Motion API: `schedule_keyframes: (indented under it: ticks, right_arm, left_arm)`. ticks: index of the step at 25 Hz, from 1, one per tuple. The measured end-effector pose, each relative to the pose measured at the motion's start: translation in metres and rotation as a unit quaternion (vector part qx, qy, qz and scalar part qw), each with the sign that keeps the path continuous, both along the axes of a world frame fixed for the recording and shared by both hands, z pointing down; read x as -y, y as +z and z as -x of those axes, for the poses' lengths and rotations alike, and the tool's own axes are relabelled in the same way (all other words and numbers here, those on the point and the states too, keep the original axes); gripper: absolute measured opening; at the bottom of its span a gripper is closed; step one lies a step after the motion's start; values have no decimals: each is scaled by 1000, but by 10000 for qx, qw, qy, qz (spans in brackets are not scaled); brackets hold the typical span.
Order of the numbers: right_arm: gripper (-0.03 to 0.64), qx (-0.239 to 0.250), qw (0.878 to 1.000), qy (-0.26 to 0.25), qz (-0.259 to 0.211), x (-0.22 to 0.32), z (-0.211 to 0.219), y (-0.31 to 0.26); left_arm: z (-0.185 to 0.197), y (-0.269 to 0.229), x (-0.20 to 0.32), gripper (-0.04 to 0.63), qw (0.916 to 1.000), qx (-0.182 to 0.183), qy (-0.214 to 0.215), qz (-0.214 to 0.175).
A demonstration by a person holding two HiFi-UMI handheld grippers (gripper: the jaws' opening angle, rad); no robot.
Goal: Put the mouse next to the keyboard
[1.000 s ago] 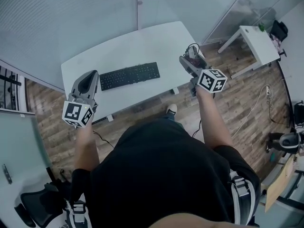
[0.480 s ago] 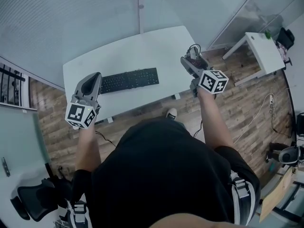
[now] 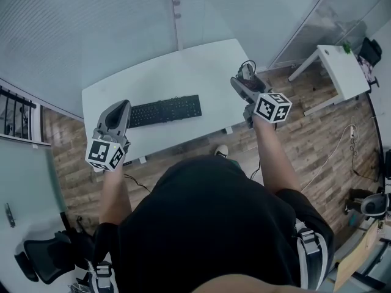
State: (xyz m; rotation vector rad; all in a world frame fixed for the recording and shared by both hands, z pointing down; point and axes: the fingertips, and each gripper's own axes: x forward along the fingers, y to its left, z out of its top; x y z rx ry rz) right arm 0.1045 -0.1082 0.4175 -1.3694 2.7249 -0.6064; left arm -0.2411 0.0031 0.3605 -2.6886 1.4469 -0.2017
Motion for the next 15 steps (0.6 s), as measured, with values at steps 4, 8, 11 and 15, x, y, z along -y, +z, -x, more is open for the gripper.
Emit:
schedule_keyframes:
  ticks: [4,8,11,15]
  right_arm:
    - [400,-40,10000,-73,22,9,-9,3]
    - [400,-82,9998,-149,62,16,-16,4]
    - [400,-61,9998,-203,68,23,-20,4]
    - [400,-65,9995,-289,93,33,-23,7]
  left_arm:
    - [-8,-2,8,22,10000,41,-40,-5]
    - [-17,0,12,22,9999,66,-84,20]
    - [-24,0,18,22,9999,45,-133,25]
    - [-34,2,27,23,9998,-1,-191,38]
